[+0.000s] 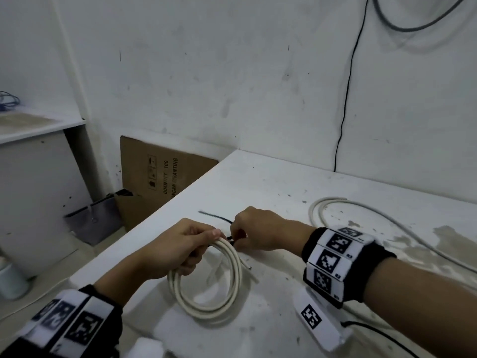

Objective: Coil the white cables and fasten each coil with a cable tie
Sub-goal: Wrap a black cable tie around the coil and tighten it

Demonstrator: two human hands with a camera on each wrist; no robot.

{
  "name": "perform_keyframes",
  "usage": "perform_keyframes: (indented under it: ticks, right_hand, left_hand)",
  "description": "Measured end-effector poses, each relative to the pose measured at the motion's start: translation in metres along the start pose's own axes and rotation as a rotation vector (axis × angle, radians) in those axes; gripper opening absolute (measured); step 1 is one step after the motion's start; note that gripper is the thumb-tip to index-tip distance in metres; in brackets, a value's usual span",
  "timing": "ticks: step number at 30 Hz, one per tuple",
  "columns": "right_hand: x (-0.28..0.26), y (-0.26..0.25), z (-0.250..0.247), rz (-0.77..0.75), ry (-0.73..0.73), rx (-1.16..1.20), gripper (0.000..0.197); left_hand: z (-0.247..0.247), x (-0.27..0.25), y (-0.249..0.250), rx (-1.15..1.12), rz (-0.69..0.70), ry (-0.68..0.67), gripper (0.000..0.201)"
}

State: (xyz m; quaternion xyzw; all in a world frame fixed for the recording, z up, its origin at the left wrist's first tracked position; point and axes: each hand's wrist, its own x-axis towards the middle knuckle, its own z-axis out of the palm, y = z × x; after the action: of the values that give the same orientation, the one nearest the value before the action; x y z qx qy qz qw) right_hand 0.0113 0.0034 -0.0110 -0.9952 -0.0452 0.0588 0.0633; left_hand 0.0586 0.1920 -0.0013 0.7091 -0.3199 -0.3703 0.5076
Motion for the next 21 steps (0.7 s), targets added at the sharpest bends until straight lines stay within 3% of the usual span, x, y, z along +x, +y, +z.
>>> perform_keyframes:
  ticks: [6,9,13,16,21]
  right_hand:
    - [0.0,-0.001,-0.001,-0.007,0.008,-0.068,0.024]
    - [-0.012,0.008,-0.014,-0.006,0.016,-0.061,0.019]
    - [-0.038,0.029,-0.035,0.038,0.09,-0.041,0.027]
    - [-0.065,0.044,-0.049,0.081,0.183,0.095,0.031]
    - [-0.124,0.067,-0.061,0.226,0.22,0.38,0.015]
  left_hand:
    - [0.01,0.006,0.005,-0.005,0.004,-0.009,0.04]
    - [0.013,0.01,0.008,-0.009,0.012,-0.004,0.041]
    - [0.026,0.018,0.014,-0.035,0.041,-0.022,0.035]
    - [0.044,0.029,0.023,-0.11,0.075,-0.05,0.035]
    - [0.083,0.052,0.045,-0.229,0.151,-0.124,0.028]
